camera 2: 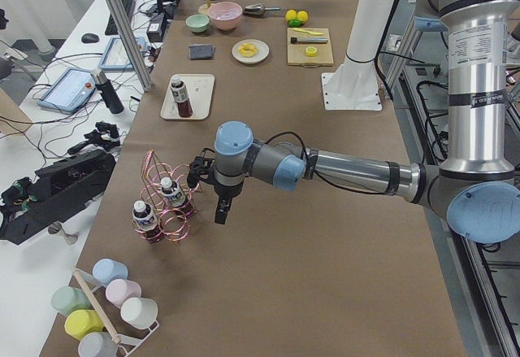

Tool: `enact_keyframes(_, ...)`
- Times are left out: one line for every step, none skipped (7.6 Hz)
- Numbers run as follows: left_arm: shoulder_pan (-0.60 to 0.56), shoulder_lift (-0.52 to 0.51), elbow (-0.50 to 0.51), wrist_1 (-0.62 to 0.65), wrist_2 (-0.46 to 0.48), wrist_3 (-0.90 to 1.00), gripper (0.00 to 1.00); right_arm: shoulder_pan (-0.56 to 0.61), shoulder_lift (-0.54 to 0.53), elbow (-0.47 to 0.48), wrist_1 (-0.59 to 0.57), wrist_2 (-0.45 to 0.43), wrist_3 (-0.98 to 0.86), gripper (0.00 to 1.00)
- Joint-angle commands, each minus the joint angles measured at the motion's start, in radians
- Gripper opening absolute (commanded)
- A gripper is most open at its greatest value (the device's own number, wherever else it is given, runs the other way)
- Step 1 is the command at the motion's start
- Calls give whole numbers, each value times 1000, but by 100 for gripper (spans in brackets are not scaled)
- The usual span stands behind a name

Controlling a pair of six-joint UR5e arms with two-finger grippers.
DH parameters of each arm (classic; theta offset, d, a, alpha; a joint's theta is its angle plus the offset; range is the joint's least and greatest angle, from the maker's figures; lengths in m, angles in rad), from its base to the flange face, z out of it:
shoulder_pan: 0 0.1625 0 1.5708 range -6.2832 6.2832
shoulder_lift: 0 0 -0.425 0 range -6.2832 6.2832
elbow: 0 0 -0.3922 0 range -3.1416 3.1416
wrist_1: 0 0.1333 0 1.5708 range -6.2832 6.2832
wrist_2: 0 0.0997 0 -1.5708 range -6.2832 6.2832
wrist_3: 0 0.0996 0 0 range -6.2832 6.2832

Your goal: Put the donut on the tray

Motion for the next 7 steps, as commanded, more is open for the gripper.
enact_keyframes(2,30,-4,-3,-10,2,97,0,-3,0,1,3,-1,100)
enact_keyframes(1,33,1,-3,-9,2,97,0,-3,0,2,3,-1,100)
enact_keyframes(2,44,1,-3,-3,6,97,0,-3,0,1,5,-1,100)
enact_keyframes(-4,45,-5,-6,-9,12,97,0,-3,0,1,5,-1,100)
enact_keyframes(-7,45,-7,-6,-12,13,97,0,-3,0,1,5,0,100)
enact_keyframes(-7,47,-4,0,-13,56,97,0,-3,0,1,5,0,100)
enact_keyframes(-9,64,-10,2,-20,76,97,2,-3,2,1,8,0,100)
